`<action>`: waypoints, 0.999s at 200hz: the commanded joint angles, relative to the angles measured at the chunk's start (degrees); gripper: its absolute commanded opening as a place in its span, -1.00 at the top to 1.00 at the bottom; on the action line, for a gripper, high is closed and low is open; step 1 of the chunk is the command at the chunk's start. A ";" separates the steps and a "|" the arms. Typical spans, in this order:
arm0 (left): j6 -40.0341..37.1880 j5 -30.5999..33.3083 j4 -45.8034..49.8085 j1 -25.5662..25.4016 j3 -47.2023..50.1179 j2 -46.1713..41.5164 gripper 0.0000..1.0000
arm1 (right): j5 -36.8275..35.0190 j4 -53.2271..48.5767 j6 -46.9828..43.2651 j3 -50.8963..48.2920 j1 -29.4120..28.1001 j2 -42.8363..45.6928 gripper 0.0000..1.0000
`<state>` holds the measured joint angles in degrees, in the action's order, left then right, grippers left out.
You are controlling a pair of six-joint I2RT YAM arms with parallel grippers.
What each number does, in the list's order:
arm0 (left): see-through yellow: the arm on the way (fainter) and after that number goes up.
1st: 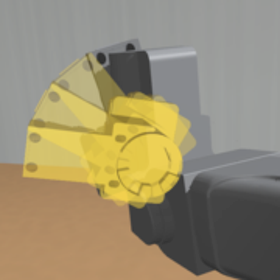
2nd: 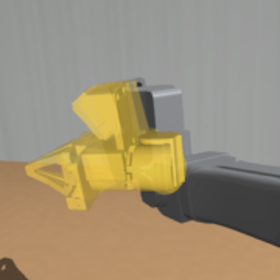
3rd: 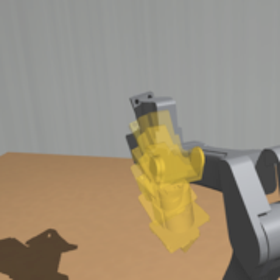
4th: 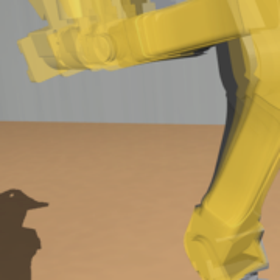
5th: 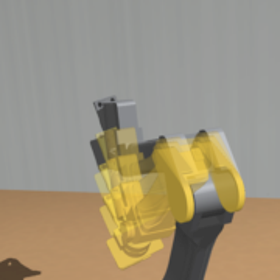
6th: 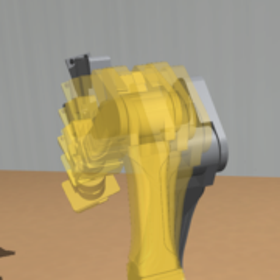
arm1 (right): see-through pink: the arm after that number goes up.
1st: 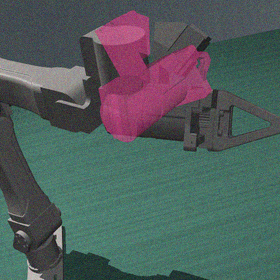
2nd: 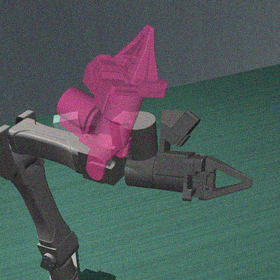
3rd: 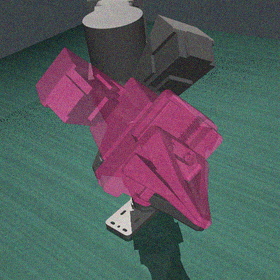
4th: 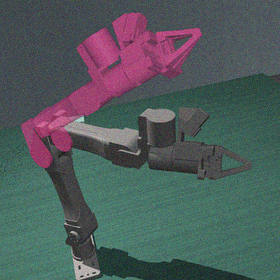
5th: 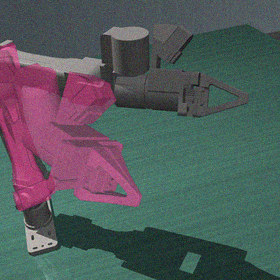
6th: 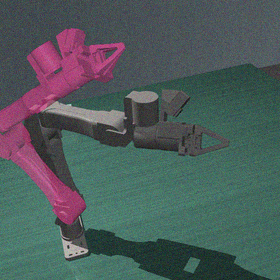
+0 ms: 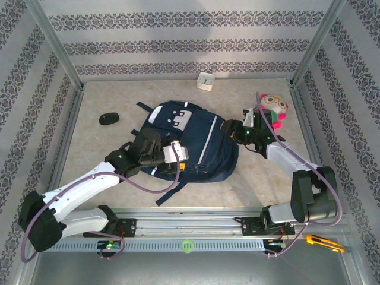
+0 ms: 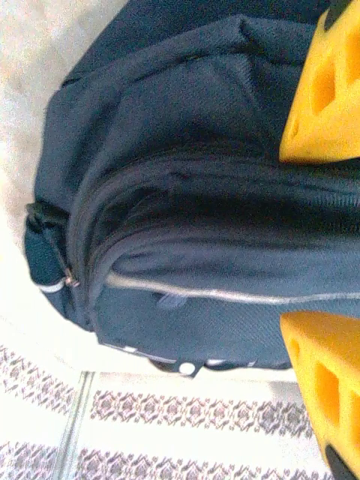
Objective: Pack books, pencil case, and school supplies into a backpack
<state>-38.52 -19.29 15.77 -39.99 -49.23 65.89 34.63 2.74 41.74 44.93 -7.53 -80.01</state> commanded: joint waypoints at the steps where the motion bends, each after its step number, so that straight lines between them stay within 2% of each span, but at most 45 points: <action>1: -16.27 2.93 6.83 0.79 -2.62 4.75 -0.39 | 1.18 -6.15 -7.37 2.62 0.82 4.41 -0.20; 22: -18.21 1.32 2.09 0.78 -3.46 9.57 -0.41 | -1.37 -10.83 -9.51 2.16 0.76 8.28 -0.22; 54: -20.07 -2.97 -2.78 0.41 -4.27 14.59 -0.41 | -2.36 -12.11 -9.70 -0.80 -0.18 13.86 -0.23; 72: -21.46 -3.31 -3.80 -0.43 -4.31 16.40 -0.40 | -3.89 -13.15 -9.95 -2.31 -1.90 16.56 -0.21; 94: -20.53 -3.18 -10.87 -0.71 -1.72 17.50 -0.37 | -6.29 -14.44 -10.70 -4.40 -5.46 19.81 -0.17; 123: -19.06 -1.60 -15.64 -0.71 -0.05 19.94 -0.10 | -11.25 -16.69 -11.52 -7.52 -11.82 25.05 -0.11; 142: -17.36 -1.49 -15.03 -0.73 -0.02 20.81 0.13 | -14.68 -16.35 -12.21 -10.18 -16.15 28.86 -0.04; 161: -12.79 -1.92 -13.41 -0.63 -0.63 20.71 0.64 | -18.49 -16.41 -13.52 -12.24 -20.46 32.28 0.03; 170: -9.49 -2.80 -12.81 -0.33 -1.00 20.32 0.81 | -19.91 -16.11 -13.59 -13.14 -22.37 33.48 0.05; 200: -0.69 -9.79 -11.41 1.94 -1.74 19.05 0.98 | -24.79 -13.45 -10.63 -16.92 -31.25 35.51 0.08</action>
<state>-48.40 -23.62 4.64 -39.86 -49.65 86.54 16.25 -13.02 30.00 31.09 -33.47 -45.67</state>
